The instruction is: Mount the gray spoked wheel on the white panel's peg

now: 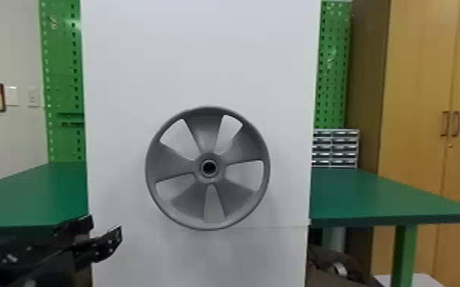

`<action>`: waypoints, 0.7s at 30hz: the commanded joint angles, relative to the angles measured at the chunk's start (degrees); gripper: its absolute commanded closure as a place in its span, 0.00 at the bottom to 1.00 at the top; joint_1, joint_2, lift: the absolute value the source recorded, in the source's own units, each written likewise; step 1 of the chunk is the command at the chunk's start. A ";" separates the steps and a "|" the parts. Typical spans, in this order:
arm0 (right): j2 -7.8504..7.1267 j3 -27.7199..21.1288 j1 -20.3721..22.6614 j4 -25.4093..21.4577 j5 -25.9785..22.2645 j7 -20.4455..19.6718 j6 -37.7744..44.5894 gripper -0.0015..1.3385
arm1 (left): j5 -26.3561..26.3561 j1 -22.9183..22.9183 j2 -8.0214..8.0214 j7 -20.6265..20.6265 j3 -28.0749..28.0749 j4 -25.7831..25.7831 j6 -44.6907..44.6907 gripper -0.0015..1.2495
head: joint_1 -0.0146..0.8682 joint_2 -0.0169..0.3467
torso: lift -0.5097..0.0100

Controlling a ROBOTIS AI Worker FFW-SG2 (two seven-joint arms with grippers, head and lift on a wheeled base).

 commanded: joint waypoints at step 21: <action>-0.06 0.50 -0.22 1.30 -0.15 0.26 -1.06 0.03 | -0.37 0.03 0.00 0.00 -0.48 0.00 0.00 0.43 | 0.15 0.03 | 0.16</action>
